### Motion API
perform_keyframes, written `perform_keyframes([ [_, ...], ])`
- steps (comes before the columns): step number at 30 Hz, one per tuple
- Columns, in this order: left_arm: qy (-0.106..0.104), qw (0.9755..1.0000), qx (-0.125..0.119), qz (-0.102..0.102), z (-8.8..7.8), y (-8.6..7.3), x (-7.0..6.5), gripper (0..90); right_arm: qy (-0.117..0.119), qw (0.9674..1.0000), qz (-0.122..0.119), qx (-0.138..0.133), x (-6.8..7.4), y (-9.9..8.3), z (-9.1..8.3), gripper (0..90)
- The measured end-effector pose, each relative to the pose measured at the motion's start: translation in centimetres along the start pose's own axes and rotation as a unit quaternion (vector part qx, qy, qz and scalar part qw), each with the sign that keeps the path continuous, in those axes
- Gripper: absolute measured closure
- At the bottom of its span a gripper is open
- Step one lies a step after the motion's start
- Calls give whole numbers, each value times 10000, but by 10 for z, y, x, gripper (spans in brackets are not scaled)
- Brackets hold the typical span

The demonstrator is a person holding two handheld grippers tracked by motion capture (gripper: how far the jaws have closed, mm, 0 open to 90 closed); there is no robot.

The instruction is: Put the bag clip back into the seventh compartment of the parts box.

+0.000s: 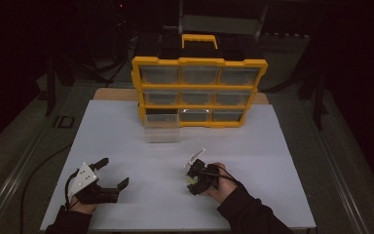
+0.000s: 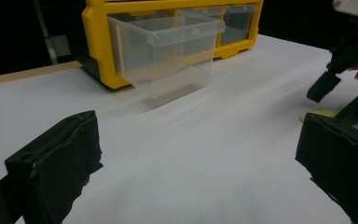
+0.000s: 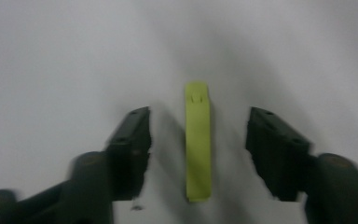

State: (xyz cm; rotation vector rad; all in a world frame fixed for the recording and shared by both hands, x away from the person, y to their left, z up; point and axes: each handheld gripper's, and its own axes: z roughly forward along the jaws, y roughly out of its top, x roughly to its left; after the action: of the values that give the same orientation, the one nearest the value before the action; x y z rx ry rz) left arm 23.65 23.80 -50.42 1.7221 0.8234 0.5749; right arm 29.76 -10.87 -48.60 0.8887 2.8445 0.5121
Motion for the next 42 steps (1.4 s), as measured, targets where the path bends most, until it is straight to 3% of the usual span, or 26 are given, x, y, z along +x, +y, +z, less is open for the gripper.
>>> perform_keyframes([
  [4, 2, 10000, -12, -7, 0, 0, 0, 1, -129, 9999, 16, 79, 0, 1, 4, 508],
  [5, 4, 10000, -15, -9, 0, 0, 0, 1, -106, 9999, 25, 73, 1, 1, 5, 571],
  [8, 6, 10000, -12, -11, 0, 0, 1, 1, -94, 9999, 45, 104, 1, 1, 5, 644],
  [16, 15, 10000, -4, 7, 0, -1, 1, 1, -53, 9998, 38, 192, 4, 4, 7, 771],
  [27, 15, 10000, -17, 21, -1, 0, 0, 1, -110, 9989, -38, 453, 6, 11, 9, 788],
  [35, 10, 10000, -15, 29, -1, 0, 0, 1, 110, 9993, 45, 347, 0, 13, -3, 788],
  [42, 15, 10000, -15, 30, -1, 0, 1, 1, -54, 9998, -86, 175, -2, 18, -18, 788],
])
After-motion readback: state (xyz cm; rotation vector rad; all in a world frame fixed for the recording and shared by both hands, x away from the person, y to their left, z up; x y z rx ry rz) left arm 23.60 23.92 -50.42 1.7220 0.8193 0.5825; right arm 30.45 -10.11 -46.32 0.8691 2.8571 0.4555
